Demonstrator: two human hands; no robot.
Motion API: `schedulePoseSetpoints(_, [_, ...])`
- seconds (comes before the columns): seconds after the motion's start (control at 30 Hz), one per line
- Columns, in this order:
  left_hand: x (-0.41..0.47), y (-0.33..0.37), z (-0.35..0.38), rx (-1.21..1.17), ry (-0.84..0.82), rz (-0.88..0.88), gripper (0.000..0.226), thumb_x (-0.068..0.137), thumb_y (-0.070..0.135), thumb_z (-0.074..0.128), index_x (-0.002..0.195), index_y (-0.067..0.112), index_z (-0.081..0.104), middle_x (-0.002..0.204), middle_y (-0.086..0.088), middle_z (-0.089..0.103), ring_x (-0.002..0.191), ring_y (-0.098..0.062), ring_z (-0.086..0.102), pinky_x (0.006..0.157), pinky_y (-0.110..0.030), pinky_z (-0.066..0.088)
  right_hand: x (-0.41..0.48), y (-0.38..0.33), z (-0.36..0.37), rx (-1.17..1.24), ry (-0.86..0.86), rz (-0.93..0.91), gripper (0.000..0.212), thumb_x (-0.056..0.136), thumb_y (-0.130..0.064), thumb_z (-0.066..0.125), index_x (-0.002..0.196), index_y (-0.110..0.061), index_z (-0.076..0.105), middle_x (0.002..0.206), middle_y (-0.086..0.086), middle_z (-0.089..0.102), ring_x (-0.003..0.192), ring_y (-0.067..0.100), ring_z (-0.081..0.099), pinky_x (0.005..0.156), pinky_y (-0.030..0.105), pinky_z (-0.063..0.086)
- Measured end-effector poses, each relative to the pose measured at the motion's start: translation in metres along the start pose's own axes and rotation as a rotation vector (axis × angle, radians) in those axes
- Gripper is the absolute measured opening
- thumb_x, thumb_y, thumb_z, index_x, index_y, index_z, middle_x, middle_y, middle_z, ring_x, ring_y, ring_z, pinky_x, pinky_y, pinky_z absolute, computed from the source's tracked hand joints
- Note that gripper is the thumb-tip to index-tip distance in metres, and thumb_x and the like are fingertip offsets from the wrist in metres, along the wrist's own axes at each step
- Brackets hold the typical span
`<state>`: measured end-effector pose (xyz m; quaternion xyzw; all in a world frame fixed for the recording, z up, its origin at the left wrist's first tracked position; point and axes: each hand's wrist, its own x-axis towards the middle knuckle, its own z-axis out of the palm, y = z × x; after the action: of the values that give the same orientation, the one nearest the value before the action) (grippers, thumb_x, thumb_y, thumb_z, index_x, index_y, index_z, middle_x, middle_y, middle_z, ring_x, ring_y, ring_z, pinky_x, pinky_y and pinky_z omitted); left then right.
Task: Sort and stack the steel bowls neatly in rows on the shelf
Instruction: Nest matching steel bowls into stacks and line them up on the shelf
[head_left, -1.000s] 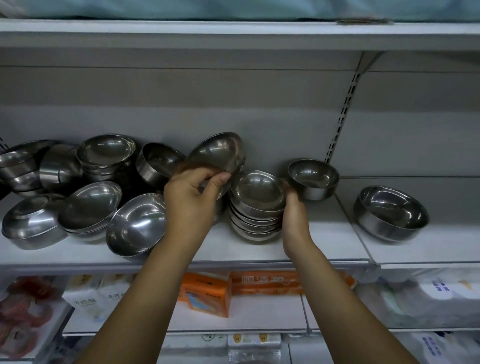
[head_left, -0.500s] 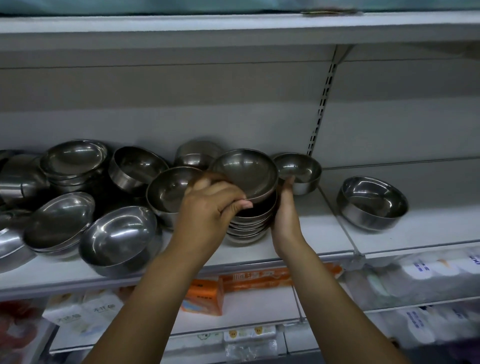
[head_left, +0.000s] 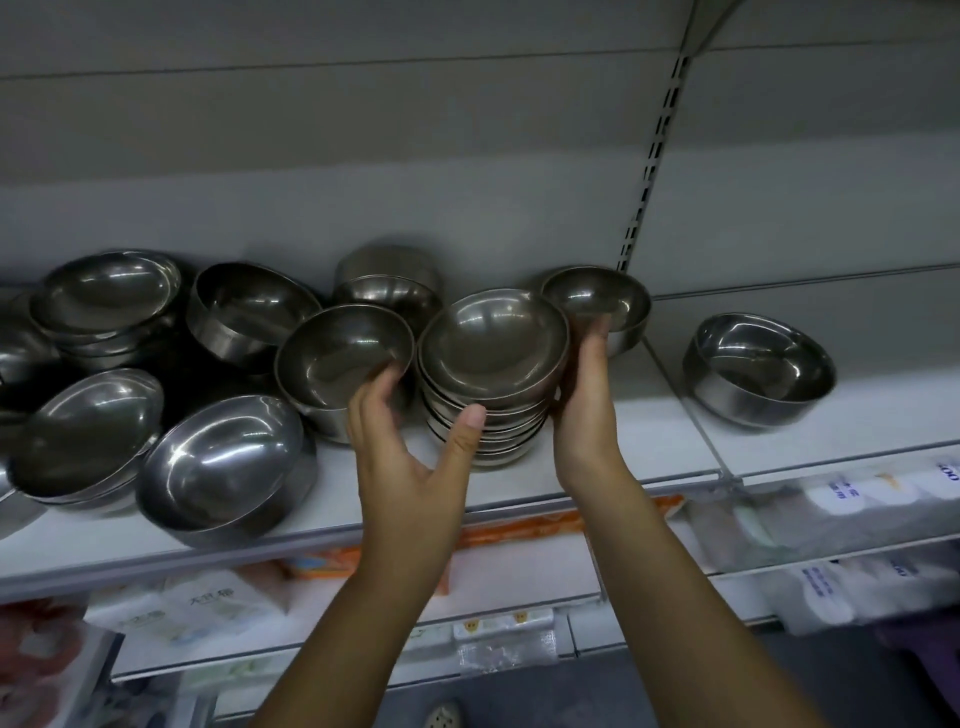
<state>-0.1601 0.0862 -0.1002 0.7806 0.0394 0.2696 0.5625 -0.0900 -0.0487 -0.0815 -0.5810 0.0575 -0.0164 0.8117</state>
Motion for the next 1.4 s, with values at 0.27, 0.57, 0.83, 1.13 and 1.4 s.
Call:
schedulePoseSetpoints(0.27, [0.005, -0.005, 0.012, -0.214, -0.171, -0.076, 0.085, 0.086, 0.058, 0.067, 0.157, 0.028, 0.03, 0.157, 0.008, 0.044, 0.147, -0.013, 0.041, 0.119, -0.047, 0.037, 0.002, 0.004, 0.011, -0.029, 0.05, -0.01, 0.063, 0.092, -0.071, 0.042, 0.133, -0.027, 0.063, 0.126, -0.006, 0.07, 0.119, 0.007, 0.063, 0.102, 0.028, 0.047])
schedulePoseSetpoints(0.57, [0.015, -0.011, 0.006, -0.341, -0.255, -0.076, 0.078, 0.09, 0.05, 0.064, 0.157, 0.025, 0.031, 0.156, 0.008, 0.046, 0.144, -0.008, 0.044, 0.119, -0.043, 0.038, -0.009, 0.008, 0.019, 0.028, 0.115, -0.03, 0.051, 0.101, -0.058, 0.031, 0.117, -0.027, 0.069, 0.115, -0.008, 0.075, 0.107, 0.003, 0.069, 0.085, 0.017, 0.054])
schedulePoseSetpoints(0.83, [0.024, 0.001, 0.011, -0.441, -0.435, -0.028, 0.076, 0.089, 0.046, 0.067, 0.154, 0.021, 0.035, 0.153, 0.01, 0.049, 0.142, -0.01, 0.046, 0.117, -0.047, 0.041, -0.034, -0.012, 0.006, 0.074, 0.219, -0.146, 0.066, 0.091, -0.065, 0.033, 0.13, -0.022, 0.065, 0.131, -0.001, 0.069, 0.125, 0.012, 0.061, 0.11, 0.037, 0.044])
schedulePoseSetpoints(1.13, [0.007, 0.055, 0.066, -0.544, -0.614, -0.026, 0.068, 0.084, 0.043, 0.073, 0.142, 0.022, 0.045, 0.138, 0.017, 0.059, 0.124, 0.006, 0.058, 0.098, -0.013, 0.049, -0.062, -0.063, -0.059, 0.043, 0.346, -0.256, 0.059, 0.087, -0.063, 0.035, 0.115, -0.025, 0.07, 0.118, -0.008, 0.075, 0.116, 0.005, 0.066, 0.1, 0.023, 0.052])
schedulePoseSetpoints(1.4, [-0.051, 0.106, 0.161, -0.644, -0.783, -0.042, 0.067, 0.085, 0.04, 0.081, 0.141, 0.029, 0.045, 0.143, 0.01, 0.059, 0.13, 0.0, 0.056, 0.1, -0.016, 0.049, -0.096, -0.097, -0.175, 0.009, 0.498, -0.293, 0.052, 0.106, -0.053, 0.023, 0.111, -0.027, 0.068, 0.102, -0.019, 0.077, 0.1, -0.006, 0.069, 0.081, 0.011, 0.053])
